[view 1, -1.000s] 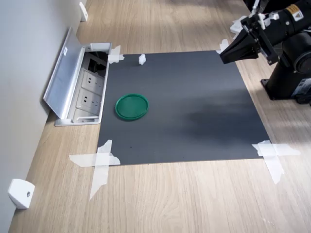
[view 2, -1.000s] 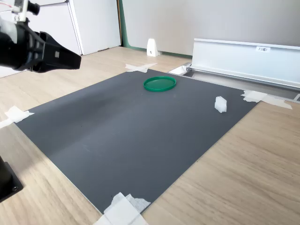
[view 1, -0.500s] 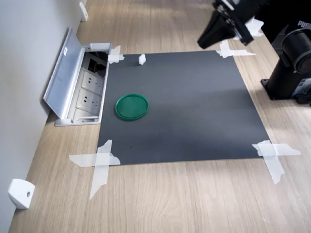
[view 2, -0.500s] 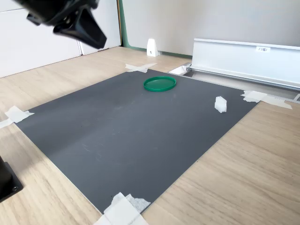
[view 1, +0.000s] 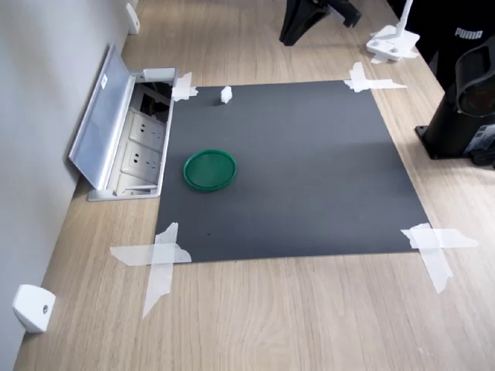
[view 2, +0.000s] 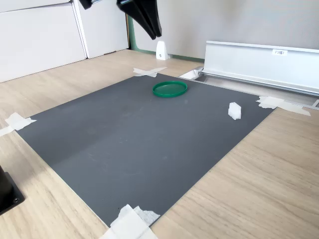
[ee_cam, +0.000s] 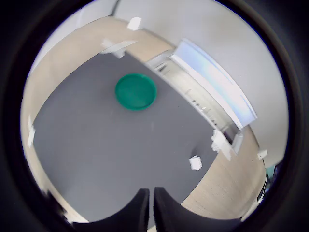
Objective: Grasp a white terminal and put it on the green lid.
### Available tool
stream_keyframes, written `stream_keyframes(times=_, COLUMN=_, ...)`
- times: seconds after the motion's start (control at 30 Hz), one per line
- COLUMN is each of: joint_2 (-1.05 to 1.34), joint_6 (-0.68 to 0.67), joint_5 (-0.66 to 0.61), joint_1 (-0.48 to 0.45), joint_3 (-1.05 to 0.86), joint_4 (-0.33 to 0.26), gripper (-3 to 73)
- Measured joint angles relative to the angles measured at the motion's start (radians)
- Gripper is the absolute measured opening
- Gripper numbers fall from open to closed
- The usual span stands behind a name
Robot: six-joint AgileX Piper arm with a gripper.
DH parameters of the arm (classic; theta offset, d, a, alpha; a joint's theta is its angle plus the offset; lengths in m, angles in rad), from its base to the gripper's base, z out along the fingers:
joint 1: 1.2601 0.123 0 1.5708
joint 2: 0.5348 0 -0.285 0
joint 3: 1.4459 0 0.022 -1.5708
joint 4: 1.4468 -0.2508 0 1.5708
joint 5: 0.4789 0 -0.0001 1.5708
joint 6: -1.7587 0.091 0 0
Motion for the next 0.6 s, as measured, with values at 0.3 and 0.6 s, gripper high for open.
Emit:
stream_keyframes(times=0.3, joint_2=-0.174, joint_6=-0.035, joint_5=-0.044, joint_1=-0.013, joint_3=0.209, joint_4=0.104, gripper=48.6)
stream_keyframes(times=0.6, joint_2=-0.324, joint_6=-0.071, joint_5=-0.105, joint_1=-0.013, joint_3=0.374, joint_4=0.074, gripper=71.9)
